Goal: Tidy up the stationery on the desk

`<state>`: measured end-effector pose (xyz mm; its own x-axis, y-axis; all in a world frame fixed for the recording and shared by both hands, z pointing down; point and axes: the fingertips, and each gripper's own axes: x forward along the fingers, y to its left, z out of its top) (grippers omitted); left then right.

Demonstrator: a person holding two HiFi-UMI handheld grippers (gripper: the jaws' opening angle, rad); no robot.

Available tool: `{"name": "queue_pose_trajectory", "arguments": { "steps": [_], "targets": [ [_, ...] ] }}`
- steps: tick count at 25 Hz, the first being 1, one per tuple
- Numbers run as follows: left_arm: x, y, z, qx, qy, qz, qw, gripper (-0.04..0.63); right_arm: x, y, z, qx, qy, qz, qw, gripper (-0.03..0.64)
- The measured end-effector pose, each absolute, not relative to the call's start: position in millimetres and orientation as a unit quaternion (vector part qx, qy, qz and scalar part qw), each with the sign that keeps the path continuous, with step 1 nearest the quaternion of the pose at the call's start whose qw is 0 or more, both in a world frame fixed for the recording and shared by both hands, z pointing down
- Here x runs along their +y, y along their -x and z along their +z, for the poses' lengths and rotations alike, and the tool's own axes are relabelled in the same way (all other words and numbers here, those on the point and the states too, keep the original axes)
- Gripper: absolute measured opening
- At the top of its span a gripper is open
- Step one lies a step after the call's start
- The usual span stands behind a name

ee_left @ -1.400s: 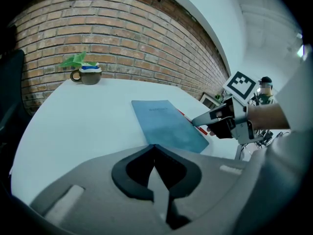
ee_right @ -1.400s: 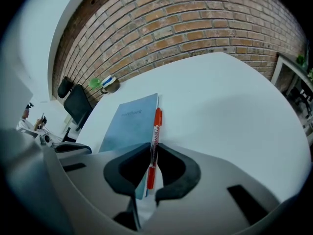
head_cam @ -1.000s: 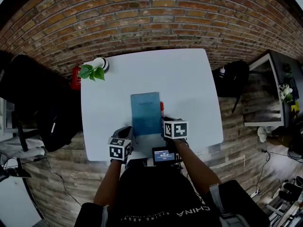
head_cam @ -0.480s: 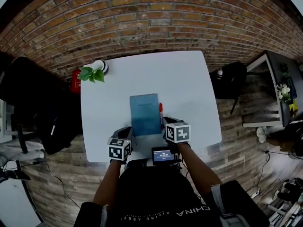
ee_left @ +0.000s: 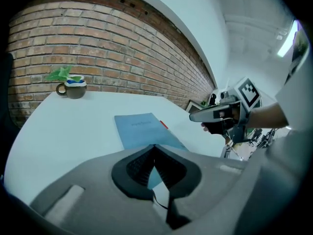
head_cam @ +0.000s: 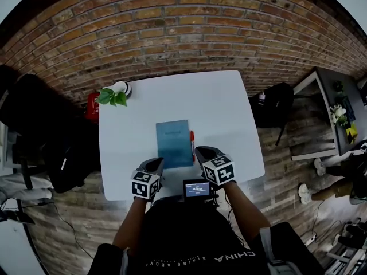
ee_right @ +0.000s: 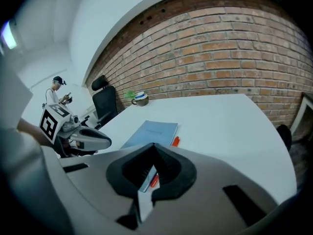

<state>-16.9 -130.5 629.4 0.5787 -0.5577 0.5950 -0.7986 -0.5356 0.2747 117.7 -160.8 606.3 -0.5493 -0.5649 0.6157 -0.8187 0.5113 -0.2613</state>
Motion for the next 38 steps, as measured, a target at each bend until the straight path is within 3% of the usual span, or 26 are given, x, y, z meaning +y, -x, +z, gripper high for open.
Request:
{"name": "queue_pose_trajectory", "arguments": {
  "steps": [22, 38],
  "targets": [
    [-78, -28, 615, -0.420, -0.851, 0.202, 0.240, 0.011, -120, -146, 608, -0.865, -0.358, 0.243, 0.255, 0.009],
    [12, -5, 589, -0.397, -0.883, 0.172, 0.181, 0.011, -13, -119, 590, -0.854, -0.408, 0.221, 0.235, 0.008]
  ]
}}
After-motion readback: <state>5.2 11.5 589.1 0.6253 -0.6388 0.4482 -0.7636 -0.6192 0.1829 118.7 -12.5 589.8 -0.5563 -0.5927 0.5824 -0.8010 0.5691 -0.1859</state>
